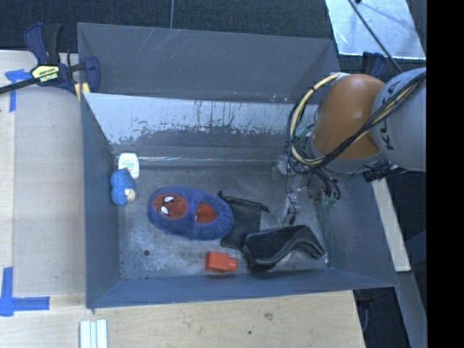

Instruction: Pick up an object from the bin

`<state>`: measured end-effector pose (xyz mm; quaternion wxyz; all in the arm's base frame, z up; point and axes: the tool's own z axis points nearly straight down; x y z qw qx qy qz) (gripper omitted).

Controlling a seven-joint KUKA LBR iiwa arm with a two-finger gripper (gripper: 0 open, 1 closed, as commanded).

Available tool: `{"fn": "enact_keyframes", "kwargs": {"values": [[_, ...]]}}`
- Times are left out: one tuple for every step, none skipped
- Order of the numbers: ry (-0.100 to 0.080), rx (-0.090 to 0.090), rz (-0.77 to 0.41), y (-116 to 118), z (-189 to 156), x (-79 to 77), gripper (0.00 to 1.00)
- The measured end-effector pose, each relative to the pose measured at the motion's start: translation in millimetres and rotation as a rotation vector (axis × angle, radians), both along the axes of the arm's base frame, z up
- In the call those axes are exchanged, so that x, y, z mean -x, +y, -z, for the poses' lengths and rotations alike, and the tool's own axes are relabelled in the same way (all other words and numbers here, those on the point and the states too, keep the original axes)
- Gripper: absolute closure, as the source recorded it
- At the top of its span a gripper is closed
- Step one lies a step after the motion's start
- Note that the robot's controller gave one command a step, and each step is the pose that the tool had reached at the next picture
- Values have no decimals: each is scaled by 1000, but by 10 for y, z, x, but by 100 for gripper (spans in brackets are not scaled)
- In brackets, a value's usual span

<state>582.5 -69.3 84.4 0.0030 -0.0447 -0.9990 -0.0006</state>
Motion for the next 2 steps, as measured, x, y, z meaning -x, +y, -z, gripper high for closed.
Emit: {"fn": "enact_keyframes", "kwargs": {"values": [[-11, 5, -349, -556, -799, 551, 0], [0, -2, -451, -143, 170, 819, 0]]}}
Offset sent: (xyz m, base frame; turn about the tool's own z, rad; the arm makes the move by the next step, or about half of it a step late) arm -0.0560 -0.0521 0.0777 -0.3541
